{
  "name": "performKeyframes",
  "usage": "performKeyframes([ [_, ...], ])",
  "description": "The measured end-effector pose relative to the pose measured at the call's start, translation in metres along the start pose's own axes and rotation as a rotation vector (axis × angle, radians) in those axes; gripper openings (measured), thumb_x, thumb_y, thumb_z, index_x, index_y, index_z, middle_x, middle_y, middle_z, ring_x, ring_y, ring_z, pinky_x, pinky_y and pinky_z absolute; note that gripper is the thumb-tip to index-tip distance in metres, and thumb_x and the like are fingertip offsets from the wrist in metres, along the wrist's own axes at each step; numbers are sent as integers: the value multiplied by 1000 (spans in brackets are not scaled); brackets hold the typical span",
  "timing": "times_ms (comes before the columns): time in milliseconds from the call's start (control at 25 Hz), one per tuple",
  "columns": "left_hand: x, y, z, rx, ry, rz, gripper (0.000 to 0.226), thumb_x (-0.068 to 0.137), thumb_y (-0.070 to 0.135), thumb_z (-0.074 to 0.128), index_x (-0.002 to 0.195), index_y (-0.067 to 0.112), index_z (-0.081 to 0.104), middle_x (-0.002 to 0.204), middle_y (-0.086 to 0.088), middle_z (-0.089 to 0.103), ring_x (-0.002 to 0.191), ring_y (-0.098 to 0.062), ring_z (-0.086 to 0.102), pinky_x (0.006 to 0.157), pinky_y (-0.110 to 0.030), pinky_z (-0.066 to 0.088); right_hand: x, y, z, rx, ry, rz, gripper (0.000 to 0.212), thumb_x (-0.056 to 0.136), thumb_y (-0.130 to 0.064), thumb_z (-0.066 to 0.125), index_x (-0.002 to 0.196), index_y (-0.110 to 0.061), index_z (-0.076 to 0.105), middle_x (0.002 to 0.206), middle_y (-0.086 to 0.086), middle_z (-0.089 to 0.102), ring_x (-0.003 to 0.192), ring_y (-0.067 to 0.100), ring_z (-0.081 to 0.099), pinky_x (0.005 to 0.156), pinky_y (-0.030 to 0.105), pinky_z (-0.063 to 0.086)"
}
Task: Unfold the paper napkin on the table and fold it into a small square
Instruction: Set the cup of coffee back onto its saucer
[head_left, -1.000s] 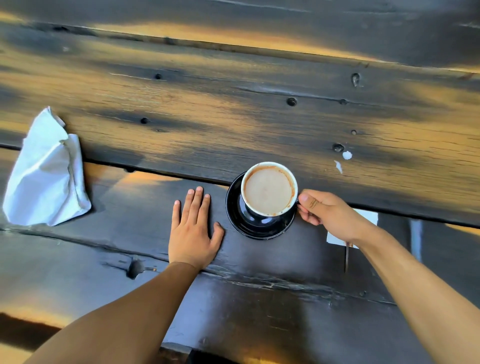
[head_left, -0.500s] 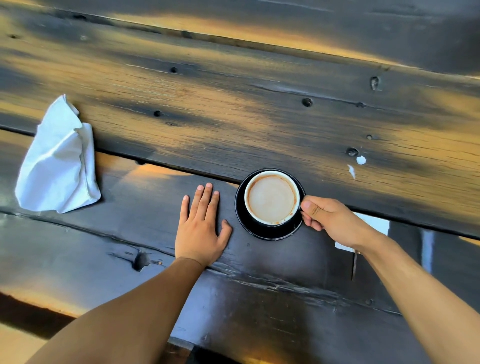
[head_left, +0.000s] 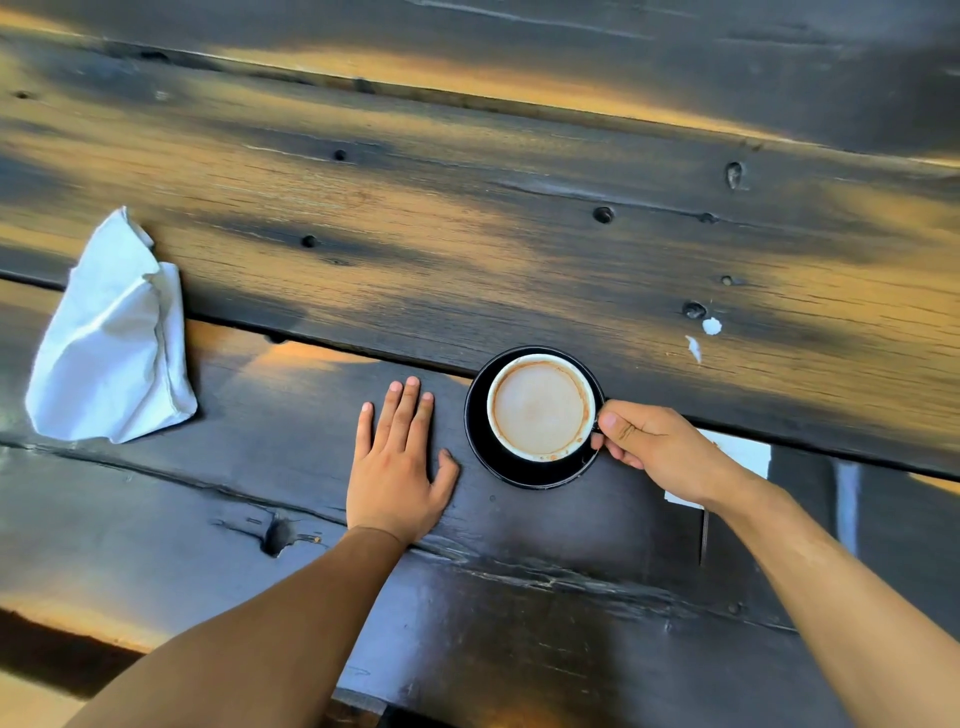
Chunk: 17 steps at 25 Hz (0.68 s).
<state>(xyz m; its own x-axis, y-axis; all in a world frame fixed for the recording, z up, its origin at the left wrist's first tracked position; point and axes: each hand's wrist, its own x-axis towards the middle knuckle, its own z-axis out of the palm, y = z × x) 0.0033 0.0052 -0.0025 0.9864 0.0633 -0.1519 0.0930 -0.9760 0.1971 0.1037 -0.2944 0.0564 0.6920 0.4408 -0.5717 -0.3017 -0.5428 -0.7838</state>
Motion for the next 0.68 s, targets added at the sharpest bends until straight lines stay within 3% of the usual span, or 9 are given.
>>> performKeyframes([
  [240,0,0,2,-6,20,8,71,94,43,39,156,11,30,167,-6,20,156,-21,9,125,-53,13,-3,0,4,-17,70,-9,32,106,-32,44,83,-33,66,69,-8,57,67,10,49,67,31,42],
  [440,0,1,1,17,-10,-8,71,94,42,36,157,11,27,167,-6,18,156,-22,7,125,-52,11,-18,10,29,175,327,22,21,106,-31,40,118,-31,58,85,2,66,69,16,60,63,34,47],
  [560,0,5,-2,50,-53,-28,70,95,43,29,158,11,23,168,-7,14,156,-22,6,126,-52,9,-35,23,54,180,477,87,25,106,-27,40,128,-29,54,101,-2,66,87,15,65,79,35,52],
  [680,-4,9,-9,17,-111,-57,70,97,44,21,159,11,19,168,-7,12,156,-23,6,126,-52,9,-59,33,81,-123,513,139,27,102,-22,47,125,-21,63,119,-6,53,114,13,52,100,25,40],
])
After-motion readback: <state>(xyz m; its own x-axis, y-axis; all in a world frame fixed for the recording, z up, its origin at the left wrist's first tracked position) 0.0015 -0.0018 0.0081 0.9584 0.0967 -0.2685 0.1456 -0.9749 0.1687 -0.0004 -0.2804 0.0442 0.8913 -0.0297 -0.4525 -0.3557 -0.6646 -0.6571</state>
